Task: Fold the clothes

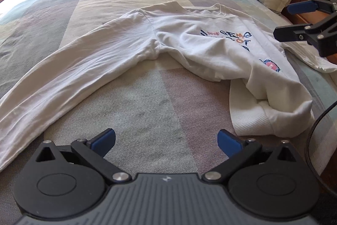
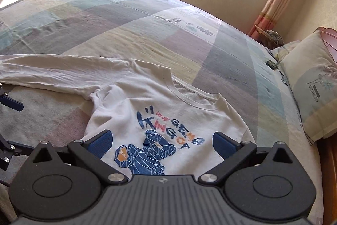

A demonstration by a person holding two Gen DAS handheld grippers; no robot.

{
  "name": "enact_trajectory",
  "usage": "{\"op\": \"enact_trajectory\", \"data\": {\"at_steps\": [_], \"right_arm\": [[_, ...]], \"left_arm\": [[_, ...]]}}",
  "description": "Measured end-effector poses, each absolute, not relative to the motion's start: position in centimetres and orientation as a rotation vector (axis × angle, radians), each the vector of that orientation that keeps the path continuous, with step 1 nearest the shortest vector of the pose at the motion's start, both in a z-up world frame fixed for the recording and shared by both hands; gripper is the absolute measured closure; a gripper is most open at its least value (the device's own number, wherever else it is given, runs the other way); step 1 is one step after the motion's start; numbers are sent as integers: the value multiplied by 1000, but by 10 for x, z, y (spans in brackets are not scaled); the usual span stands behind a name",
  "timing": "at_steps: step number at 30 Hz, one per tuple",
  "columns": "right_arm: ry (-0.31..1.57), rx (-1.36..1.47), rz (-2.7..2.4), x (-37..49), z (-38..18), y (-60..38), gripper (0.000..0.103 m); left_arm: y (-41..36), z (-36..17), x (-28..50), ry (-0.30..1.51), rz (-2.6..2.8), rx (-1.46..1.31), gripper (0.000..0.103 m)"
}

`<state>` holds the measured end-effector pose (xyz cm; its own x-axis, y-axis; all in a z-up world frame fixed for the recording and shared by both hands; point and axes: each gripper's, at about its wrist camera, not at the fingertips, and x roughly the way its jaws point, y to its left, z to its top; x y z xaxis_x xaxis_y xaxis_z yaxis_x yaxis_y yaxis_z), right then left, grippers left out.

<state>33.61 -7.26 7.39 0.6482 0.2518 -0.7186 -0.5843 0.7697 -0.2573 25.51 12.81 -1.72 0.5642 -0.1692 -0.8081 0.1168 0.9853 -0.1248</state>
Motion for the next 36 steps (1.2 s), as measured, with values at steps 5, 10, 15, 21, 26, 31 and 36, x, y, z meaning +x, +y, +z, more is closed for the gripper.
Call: {"op": "enact_trajectory", "data": {"at_steps": [5, 10, 15, 21, 26, 31, 36], "right_arm": [[752, -570, 659, 321, 49, -43, 0], [781, -762, 643, 323, 11, -24, 0], [752, -794, 627, 345, 15, -50, 0], [824, -609, 510, 407, 21, -97, 0], [966, -429, 476, 433, -15, -123, 0], [977, -316, 439, 420, -4, -132, 0], [828, -421, 541, 379, 44, -106, 0]], "left_arm": [[124, -24, 244, 981, -79, -93, 1], [121, -23, 235, 991, 5, -107, 1], [115, -17, 230, 981, 18, -124, 1], [108, -20, 235, 992, -24, -105, 1], [107, -22, 239, 998, -57, -92, 1], [118, -26, 239, 999, -59, -108, 1], [132, -27, 242, 994, -59, -112, 1]]}}
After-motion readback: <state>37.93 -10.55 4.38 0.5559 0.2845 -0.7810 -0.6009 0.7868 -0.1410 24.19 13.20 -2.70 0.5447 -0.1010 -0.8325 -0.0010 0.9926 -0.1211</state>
